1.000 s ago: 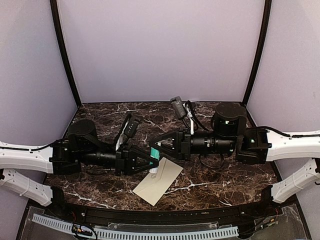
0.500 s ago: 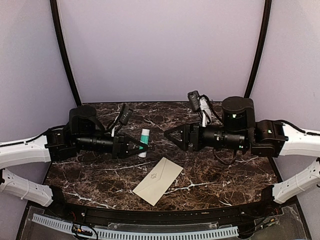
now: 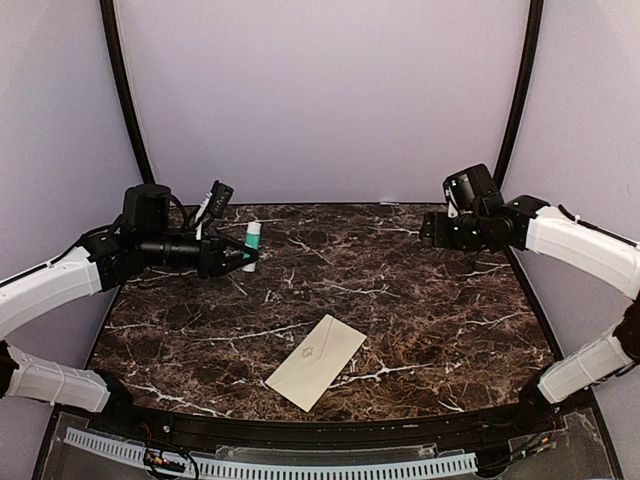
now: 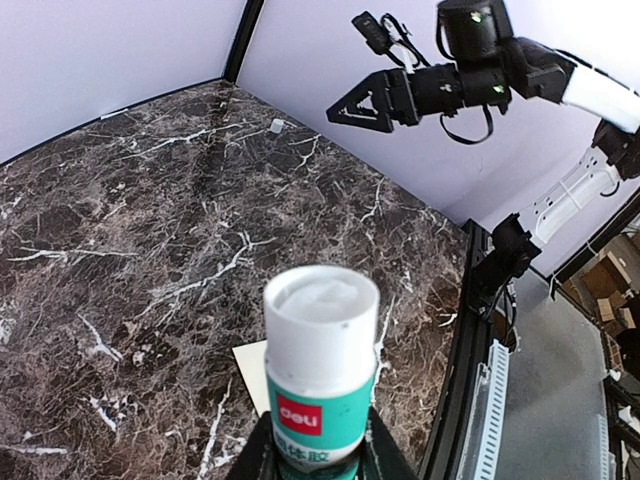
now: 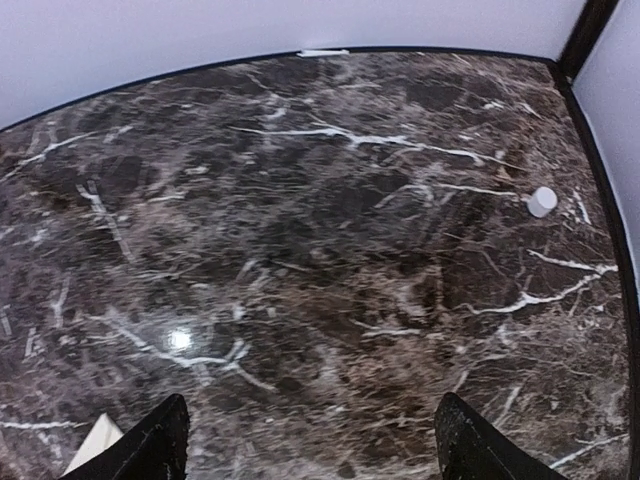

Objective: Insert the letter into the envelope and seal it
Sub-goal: Pick up the solid glue cap from the center of the board.

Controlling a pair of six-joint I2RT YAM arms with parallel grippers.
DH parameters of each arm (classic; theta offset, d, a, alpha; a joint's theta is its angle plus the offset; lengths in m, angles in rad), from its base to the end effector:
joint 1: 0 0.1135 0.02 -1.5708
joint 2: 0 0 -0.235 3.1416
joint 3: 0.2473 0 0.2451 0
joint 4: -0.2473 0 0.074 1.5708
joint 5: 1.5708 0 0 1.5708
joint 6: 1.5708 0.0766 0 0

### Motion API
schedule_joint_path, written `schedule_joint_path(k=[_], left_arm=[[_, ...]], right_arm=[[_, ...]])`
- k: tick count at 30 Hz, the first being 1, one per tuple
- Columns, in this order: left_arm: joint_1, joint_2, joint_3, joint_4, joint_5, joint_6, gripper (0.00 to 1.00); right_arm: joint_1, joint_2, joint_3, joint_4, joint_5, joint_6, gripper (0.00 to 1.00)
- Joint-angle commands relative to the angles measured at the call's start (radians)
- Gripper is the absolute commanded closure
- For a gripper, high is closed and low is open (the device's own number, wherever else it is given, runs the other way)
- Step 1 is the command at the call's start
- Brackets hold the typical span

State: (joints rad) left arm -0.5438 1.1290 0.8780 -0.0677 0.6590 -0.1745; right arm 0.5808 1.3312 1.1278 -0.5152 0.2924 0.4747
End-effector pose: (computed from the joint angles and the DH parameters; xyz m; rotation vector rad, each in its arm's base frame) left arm 0.2260 -0.1914 0.2829 0.8174 1.7963 -1.1002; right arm 0.2797 0.1571 0.2555 0.0310 2.2628 0.2289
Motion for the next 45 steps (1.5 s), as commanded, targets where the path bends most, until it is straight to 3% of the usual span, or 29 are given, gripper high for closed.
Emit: schedule_joint_path(k=[1,9,21,30,45], left_arm=[[0.004,-0.049,-0.025,-0.050,-0.066,0.104,0.95],[0.004,-0.064,-0.022,-0.098,-0.182,0.123,0.95],[0.004,-0.061,-0.019,-0.095,-0.134,0.122,0.95],[0.004,-0.042,-0.012,-0.096,-0.123,0.121,0.95],[0.005,-0.032,-0.010,-0.098,-0.117,0.119,0.95]], right_arm=[[-0.168,0.122,0.070,-0.046,-0.004,-0.112,0.20],[-0.405,0.434,0.275,-0.027,-0.023,-0.186,0.27],[-0.553,0.786,0.573,-0.087,-0.053,-0.250,0.36],[-0.609,0.903,0.653,-0.097,-0.106,-0.248,0.45],[-0.611,0.940,0.646,-0.078,-0.143,-0.245,0.60]])
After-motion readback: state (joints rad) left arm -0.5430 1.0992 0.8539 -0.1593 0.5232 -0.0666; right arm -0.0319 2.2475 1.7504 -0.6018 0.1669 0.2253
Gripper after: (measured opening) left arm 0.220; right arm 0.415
